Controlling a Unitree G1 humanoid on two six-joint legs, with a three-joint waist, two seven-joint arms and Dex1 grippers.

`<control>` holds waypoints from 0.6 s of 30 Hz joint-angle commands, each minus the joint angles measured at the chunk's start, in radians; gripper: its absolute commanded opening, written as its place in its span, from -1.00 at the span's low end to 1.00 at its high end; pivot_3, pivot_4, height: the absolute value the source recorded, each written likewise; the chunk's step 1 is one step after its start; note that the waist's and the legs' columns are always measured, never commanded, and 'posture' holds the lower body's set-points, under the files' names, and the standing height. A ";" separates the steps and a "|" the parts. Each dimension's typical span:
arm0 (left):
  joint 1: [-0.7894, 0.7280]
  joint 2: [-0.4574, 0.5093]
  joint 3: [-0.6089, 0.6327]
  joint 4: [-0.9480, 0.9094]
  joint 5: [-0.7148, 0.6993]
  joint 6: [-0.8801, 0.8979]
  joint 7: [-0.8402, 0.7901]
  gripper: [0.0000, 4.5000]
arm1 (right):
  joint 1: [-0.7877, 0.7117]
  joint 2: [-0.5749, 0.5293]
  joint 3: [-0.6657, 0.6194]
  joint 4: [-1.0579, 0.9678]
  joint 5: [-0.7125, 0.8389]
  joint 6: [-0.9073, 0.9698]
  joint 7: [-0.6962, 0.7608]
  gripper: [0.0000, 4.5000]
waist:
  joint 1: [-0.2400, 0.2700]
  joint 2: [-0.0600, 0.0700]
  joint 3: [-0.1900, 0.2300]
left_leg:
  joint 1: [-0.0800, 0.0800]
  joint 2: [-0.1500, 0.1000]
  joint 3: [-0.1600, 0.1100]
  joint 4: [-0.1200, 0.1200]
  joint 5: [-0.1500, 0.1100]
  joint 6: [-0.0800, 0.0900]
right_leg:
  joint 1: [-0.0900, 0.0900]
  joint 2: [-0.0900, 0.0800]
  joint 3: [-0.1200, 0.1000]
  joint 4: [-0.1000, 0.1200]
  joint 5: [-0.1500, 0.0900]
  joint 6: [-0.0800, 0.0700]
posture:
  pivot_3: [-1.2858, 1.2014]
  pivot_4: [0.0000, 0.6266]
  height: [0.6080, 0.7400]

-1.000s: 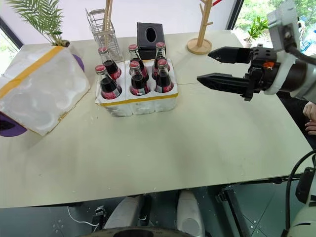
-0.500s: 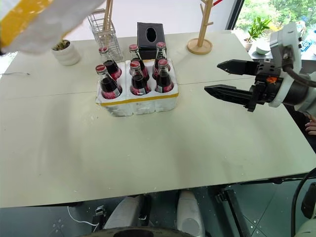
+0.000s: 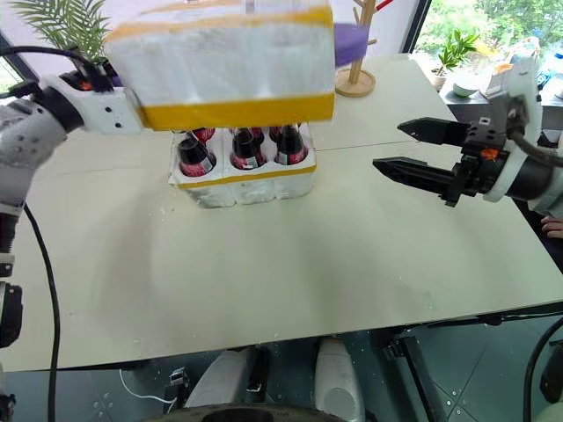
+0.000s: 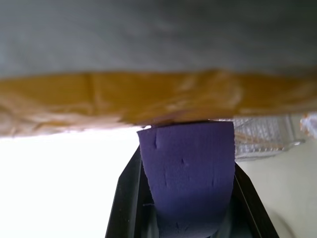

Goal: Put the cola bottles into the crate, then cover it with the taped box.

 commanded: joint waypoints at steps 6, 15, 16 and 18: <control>0.088 -0.026 -0.034 -0.138 0.172 0.051 0.094 -0.84 | -0.022 0.038 -0.007 -0.020 0.033 -0.026 -0.031 1.00 | 0.023 0.001 -0.001 | 0.001 0.000 0.000 0.002 -0.001 0.001 | 0.002 0.000 0.000 0.000 0.000 0.001 | 0.03 -0.52 1.00; 0.066 -0.018 -0.001 -0.124 0.205 0.143 0.115 -0.84 | -0.029 0.066 0.027 -0.018 0.029 -0.040 -0.039 1.00 | 0.021 0.001 -0.001 | 0.001 0.000 -0.001 0.002 -0.001 0.001 | 0.002 0.000 -0.001 0.000 0.001 0.001 | 0.03 -0.52 1.00; 0.062 -0.020 0.004 -0.127 0.193 0.148 0.111 -0.84 | -0.027 0.068 0.027 -0.020 0.030 -0.040 -0.040 1.00 | 0.021 0.001 -0.001 | 0.001 0.000 -0.001 0.002 -0.001 0.001 | 0.002 0.000 -0.001 0.000 0.001 0.001 | 0.03 -0.52 1.00; 0.052 -0.023 0.010 -0.141 0.172 0.153 0.102 -0.84 | -0.026 0.071 0.028 -0.021 0.031 -0.041 -0.041 1.00 | 0.021 0.000 0.000 | 0.001 0.000 -0.001 0.002 -0.001 0.001 | 0.002 0.000 -0.001 0.000 0.001 0.001 | 0.03 -0.52 1.00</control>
